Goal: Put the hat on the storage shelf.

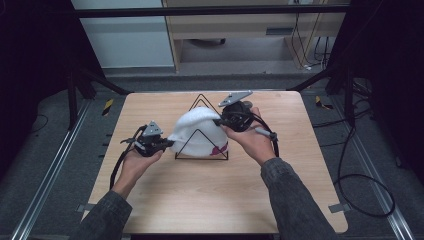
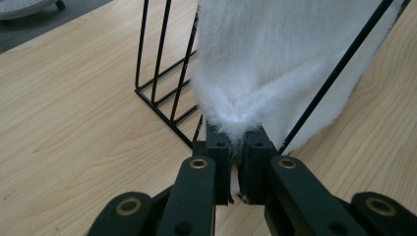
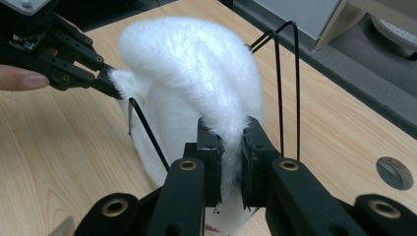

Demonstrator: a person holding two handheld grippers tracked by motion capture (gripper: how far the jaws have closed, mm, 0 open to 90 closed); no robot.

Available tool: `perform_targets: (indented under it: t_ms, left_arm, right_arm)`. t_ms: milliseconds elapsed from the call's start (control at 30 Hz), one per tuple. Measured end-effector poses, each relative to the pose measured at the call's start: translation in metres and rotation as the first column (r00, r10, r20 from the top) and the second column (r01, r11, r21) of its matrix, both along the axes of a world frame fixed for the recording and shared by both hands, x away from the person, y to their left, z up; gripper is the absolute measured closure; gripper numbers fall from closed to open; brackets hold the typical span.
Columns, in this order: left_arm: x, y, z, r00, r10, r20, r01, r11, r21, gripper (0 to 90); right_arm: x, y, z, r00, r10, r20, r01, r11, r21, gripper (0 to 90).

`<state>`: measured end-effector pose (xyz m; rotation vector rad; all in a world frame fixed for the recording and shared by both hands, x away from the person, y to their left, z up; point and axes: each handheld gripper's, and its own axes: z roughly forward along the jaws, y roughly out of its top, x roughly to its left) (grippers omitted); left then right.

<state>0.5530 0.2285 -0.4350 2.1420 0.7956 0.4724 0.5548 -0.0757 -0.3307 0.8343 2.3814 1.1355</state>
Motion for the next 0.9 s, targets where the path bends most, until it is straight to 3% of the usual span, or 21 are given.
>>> perform_targets:
  t_ms: [633,900]
  left_arm:
    - [-0.001,0.000,-0.007,0.9997,-0.015,-0.019,0.016,0.9992,0.038,84.4]
    - [-0.002,0.000,-0.010,0.9996,-0.014,-0.023,0.015,0.9993,0.033,84.4]
  right_arm:
    - [-0.005,0.000,-0.012,0.9996,0.010,-0.025,-0.011,0.9998,-0.018,80.7]
    - [-0.007,-0.001,-0.014,0.9994,0.011,-0.032,-0.012,0.9997,-0.023,80.6]
